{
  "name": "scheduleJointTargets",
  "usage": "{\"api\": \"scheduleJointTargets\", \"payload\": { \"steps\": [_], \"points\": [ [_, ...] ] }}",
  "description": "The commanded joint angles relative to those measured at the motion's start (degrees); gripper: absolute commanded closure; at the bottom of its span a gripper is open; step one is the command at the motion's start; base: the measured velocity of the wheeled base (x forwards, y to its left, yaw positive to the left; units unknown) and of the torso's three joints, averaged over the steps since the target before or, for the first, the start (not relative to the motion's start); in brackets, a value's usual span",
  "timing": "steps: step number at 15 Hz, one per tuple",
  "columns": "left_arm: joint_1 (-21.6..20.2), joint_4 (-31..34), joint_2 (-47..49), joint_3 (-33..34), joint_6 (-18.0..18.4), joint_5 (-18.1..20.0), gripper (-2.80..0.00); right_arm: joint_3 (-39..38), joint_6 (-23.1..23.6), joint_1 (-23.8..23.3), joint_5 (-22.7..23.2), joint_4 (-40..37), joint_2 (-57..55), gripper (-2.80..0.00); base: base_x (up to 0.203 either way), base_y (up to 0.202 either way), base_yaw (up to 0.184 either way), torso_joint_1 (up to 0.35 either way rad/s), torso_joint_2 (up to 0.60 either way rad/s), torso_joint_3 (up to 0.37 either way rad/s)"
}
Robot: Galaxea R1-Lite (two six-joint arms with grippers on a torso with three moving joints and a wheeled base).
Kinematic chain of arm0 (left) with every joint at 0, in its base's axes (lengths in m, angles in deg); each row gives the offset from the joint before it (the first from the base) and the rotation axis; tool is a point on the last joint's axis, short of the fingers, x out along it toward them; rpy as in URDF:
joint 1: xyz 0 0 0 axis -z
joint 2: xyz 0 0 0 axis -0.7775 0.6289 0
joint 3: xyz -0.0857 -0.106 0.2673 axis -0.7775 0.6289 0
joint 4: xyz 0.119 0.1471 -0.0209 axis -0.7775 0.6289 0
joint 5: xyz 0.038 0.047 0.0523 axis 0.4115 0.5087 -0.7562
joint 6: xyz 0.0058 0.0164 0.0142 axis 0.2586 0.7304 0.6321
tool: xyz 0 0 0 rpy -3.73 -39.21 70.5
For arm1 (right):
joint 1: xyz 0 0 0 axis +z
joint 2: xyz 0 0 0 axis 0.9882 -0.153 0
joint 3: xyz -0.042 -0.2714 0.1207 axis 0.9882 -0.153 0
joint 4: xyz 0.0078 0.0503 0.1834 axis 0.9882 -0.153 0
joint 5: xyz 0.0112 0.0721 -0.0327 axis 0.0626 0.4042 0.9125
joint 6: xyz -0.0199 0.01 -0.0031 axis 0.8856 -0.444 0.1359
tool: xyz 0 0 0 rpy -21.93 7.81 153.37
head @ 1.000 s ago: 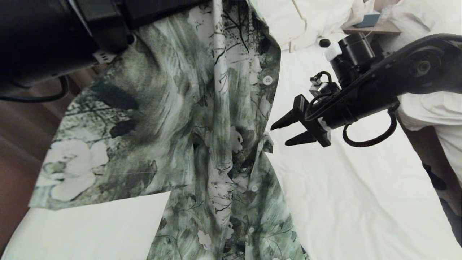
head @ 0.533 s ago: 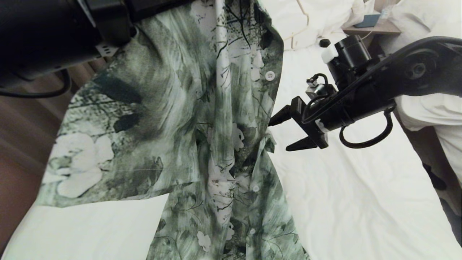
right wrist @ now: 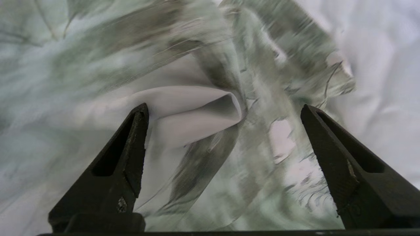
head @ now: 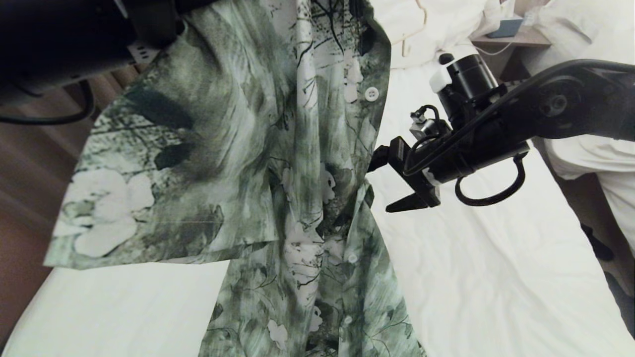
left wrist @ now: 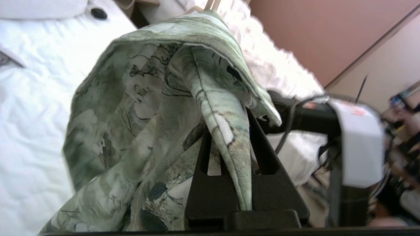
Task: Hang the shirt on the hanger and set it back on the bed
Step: Hook the other side of the shirt onto the hanger
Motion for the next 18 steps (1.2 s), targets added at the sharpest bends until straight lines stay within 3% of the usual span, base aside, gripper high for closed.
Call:
{"api": "scheduleJointTargets", "payload": {
  "steps": [1,8,14,18],
  "points": [
    [-0.15,0.71,0.26,-0.01,0.2,-0.01,0.0,-0.15,-0.28,0.3,0.34,-0.35,0.85,-2.8,0.0,0.0,0.0,0.0,0.0,0.0],
    [-0.41,0.97,0.87,-2.37,0.44,-0.01,0.0,-0.02,-0.1,0.23,0.2,-1.34,0.45,-2.8,0.0,0.0,0.0,0.0,0.0,0.0],
    [-0.24,3.87,1.05,-5.32,1.17,0.08,0.0,0.16,0.34,0.57,0.3,3.76,-2.63,-2.8,0.0,0.0,0.0,0.0,0.0,0.0],
    [-0.26,3.88,1.14,-5.86,1.17,0.08,0.0,0.18,0.6,1.57,2.74,5.95,-2.82,-2.8,0.0,0.0,0.0,0.0,0.0,0.0]
  ]
}}
